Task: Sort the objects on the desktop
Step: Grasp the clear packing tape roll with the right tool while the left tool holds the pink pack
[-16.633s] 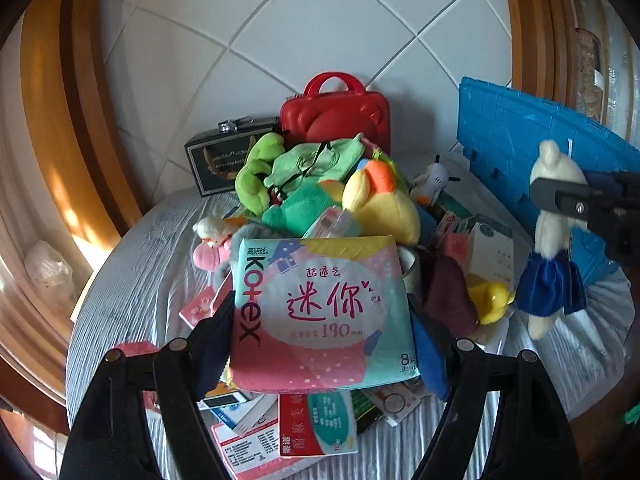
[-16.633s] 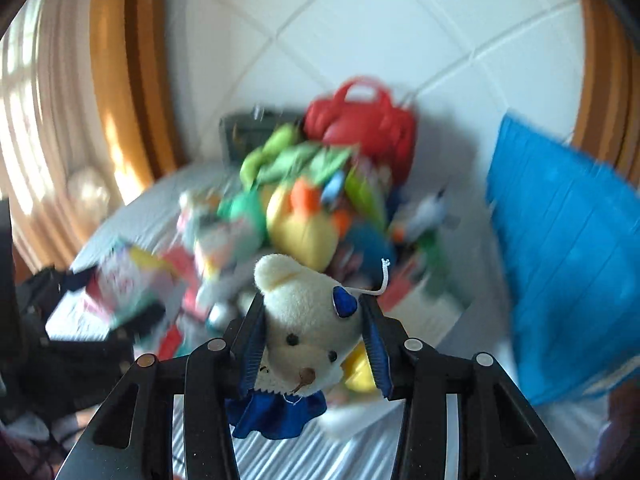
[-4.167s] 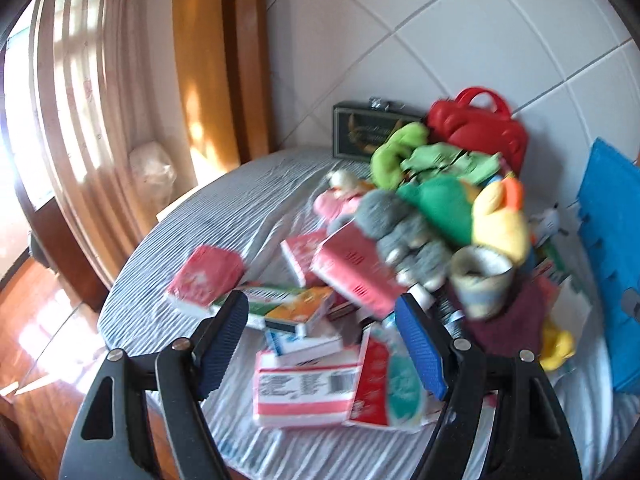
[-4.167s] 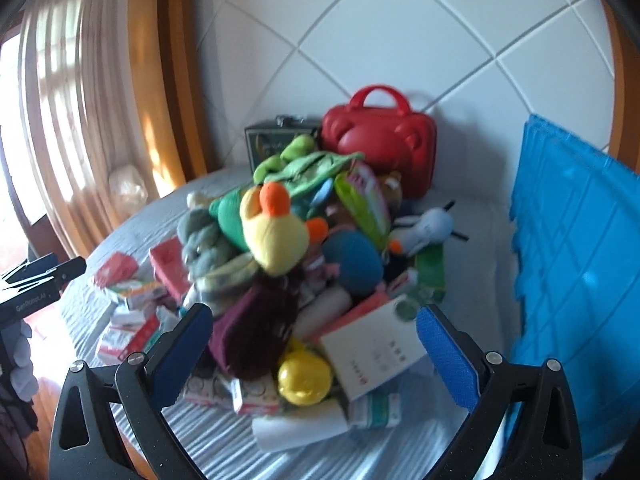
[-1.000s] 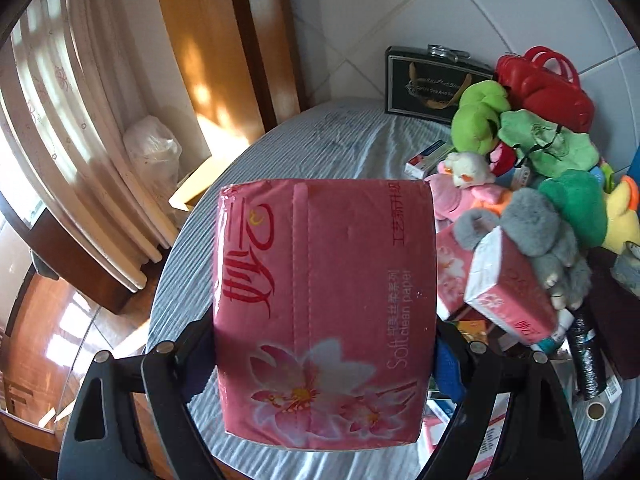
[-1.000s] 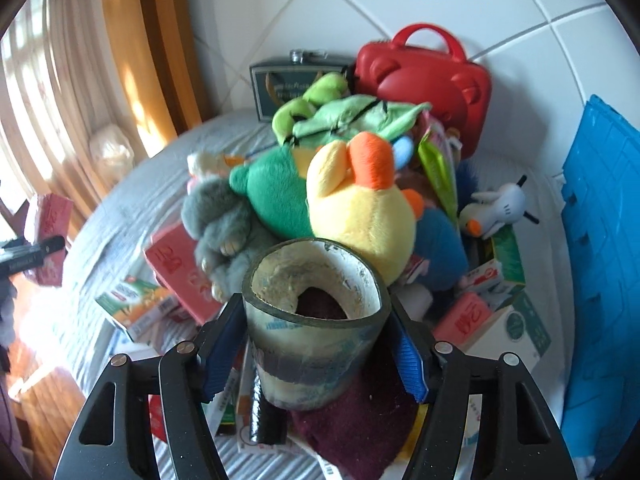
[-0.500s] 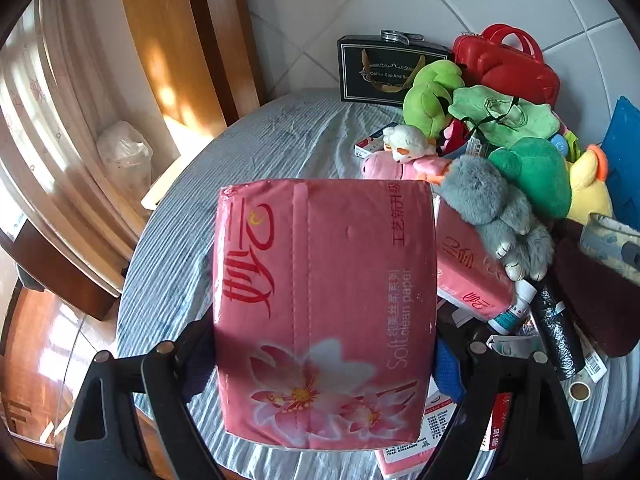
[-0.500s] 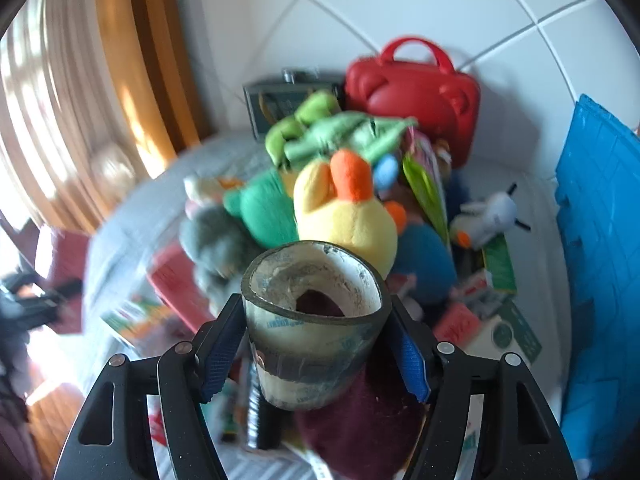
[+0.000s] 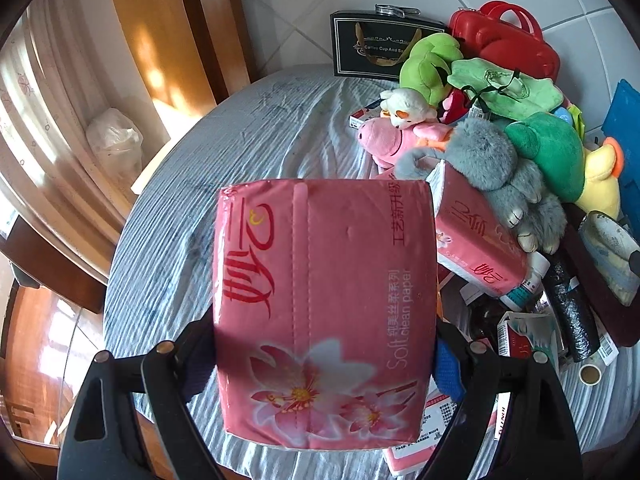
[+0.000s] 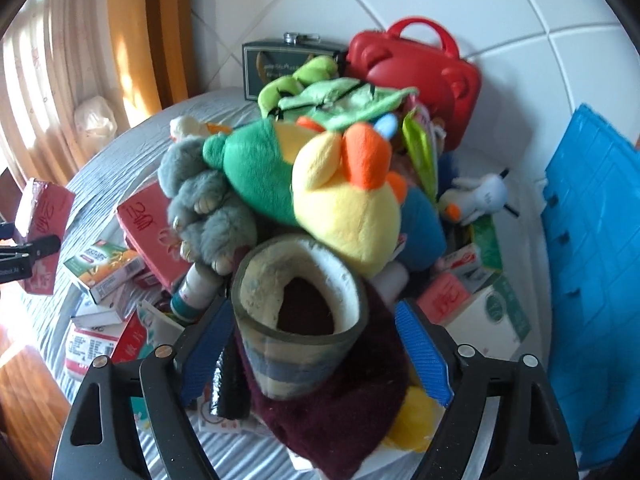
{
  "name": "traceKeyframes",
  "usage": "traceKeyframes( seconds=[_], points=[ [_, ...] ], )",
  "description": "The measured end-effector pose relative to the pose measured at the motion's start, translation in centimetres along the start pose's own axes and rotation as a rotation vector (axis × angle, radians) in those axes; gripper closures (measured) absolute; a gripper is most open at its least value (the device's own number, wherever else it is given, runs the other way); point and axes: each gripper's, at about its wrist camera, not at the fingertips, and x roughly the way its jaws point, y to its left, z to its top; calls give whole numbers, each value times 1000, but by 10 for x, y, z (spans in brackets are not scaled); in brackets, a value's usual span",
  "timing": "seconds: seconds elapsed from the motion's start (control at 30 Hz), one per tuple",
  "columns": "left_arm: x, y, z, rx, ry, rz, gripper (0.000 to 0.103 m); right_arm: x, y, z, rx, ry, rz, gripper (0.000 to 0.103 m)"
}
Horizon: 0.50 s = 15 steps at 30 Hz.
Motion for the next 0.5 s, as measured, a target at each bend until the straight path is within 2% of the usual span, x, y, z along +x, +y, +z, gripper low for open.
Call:
traceKeyframes(
  seconds=[0.2, 0.33, 0.4, 0.5],
  points=[
    [-3, -2, -2, 8, -2, -7, 15, 17, 10, -3, -19, 66, 17, 18],
    [-2, 2, -6, 0, 7, -3, 15, 12, 22, -9, -50, 47, 64, 16],
    [0, 3, -8, -3, 14, -1, 16, 14, 28, -10, -77, 52, 41, 11],
    [0, 5, -11, -6, 16, -3, 15, 25, 32, -13, -103, 75, 8, 11]
  ],
)
